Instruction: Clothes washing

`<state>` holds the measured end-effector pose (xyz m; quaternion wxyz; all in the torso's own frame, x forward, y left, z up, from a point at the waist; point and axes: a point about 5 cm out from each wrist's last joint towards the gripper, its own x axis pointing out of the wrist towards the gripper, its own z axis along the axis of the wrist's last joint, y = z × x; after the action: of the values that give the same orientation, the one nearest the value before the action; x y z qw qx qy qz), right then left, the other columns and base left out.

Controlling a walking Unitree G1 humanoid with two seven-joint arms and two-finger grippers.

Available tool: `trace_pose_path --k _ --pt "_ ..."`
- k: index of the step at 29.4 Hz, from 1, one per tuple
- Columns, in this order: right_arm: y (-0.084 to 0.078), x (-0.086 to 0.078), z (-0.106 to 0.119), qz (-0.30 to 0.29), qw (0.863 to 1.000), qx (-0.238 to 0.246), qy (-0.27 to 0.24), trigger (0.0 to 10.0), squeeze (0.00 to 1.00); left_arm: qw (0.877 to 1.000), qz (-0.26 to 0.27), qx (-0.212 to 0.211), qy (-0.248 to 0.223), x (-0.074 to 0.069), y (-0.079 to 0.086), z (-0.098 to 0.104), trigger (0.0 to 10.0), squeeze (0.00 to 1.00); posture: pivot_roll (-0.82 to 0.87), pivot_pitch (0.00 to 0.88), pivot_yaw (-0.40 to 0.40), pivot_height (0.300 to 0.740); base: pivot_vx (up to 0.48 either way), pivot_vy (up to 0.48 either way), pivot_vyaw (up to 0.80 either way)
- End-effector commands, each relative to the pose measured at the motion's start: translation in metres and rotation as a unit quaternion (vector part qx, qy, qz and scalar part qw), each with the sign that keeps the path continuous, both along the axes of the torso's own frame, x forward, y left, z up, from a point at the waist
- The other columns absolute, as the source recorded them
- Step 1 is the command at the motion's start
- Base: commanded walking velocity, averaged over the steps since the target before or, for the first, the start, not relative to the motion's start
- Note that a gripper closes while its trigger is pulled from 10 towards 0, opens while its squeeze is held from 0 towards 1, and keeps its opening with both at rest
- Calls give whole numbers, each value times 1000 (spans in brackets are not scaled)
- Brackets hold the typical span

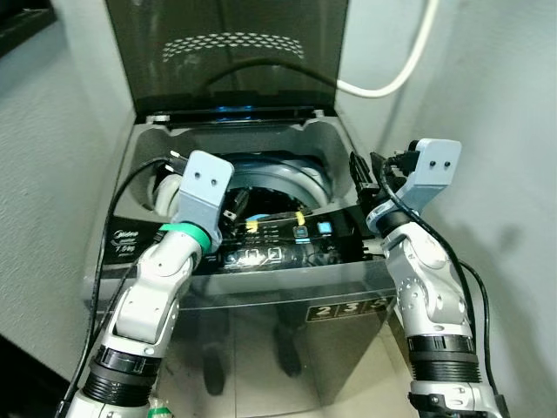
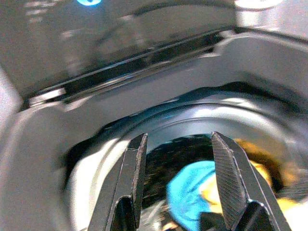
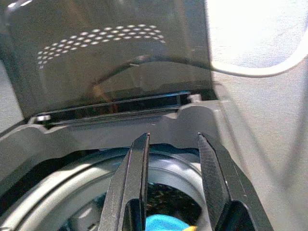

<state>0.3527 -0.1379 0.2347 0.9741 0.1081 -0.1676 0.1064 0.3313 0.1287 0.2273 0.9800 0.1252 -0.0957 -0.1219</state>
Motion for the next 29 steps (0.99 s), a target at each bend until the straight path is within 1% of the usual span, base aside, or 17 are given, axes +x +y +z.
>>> trace_pose_path --k 1,4,7,9,11,12,13,14,15,16,17,18,21,24,27,29 --pt "1 0 -7 0 1000 7 14 10000 0 1000 9 4 2 1 4 -2 10000 0 123 0 47 740 0 0 800" --pt "1 0 -6 0 1000 12 11 10000 0 1000 -6 2 3 -2 3 -2 10000 0 126 0 56 740 0 0 800" --pt "1 0 -6 0 1000 14 10 10000 0 1000 -8 4 4 -2 4 -2 10000 0 126 0 56 740 0 0 800" --pt "-1 0 -6 -3 1000 17 10 10000 0 1000 -15 2 5 -3 3 -2 10000 0 130 4 57 740 0 0 800" --pt "-4 1 -8 -1 999 31 13 10000 0 998 -69 -10 1 -8 -8 0 10000 0 132 7 58 740 0 0 800" --pt "-4 1 -8 -1 999 31 13 10000 0 998 -69 -10 1 -8 -8 0 10000 0 132 7 58 740 0 0 800" --pt "-5 2 -9 9 999 46 16 10000 0 995 -95 -13 0 -11 -14 1 10000 0 132 7 58 740 0 0 800" --pt "-5 2 -11 35 997 71 21 10000 0 993 -118 -11 -2 -14 -19 1 10000 0 132 7 58 740 0 0 800" --pt "-2 -1 -15 101 988 112 25 10000 0 990 -142 -10 -2 -18 -24 0 10000 0 127 5 63 740 0 0 800" --pt "-1 -5 -18 155 977 145 18 10000 0 988 -156 -9 -1 -20 -28 -1 10000 0 127 5 63 740 0 0 800" --pt "-6 -8 -22 177 969 173 17 10000 0 987 -163 -10 -1 -21 -30 -2 10000 0 129 6 63 740 0 0 800" --pt "-9 -9 -26 183 965 187 16 10000 0 986 -165 -11 0 -21 -31 -2 10000 0 129 6 63 740 0 0 800" --pt "-17 -8 -30 164 967 192 22 10000 0 986 -164 -13 0 -21 -30 -2 10000 0 129 6 63 740 0 0 800" --pt "-18 -8 -31 159 968 191 23 10000 0 986 -165 -13 0 -21 -30 -1 10000 0 129 6 63 740 0 0 800" --pt "-19 -11 -29 160 969 189 18 10000 0 983 -181 -11 4 -22 -31 -2 10000 0 126 9 66 740 0 0 800" --pt "-19 -11 -29 160 969 189 18 10000 0 983 -181 -11 4 -22 -31 -2 10000 0 126 9 66 740 0 0 800"
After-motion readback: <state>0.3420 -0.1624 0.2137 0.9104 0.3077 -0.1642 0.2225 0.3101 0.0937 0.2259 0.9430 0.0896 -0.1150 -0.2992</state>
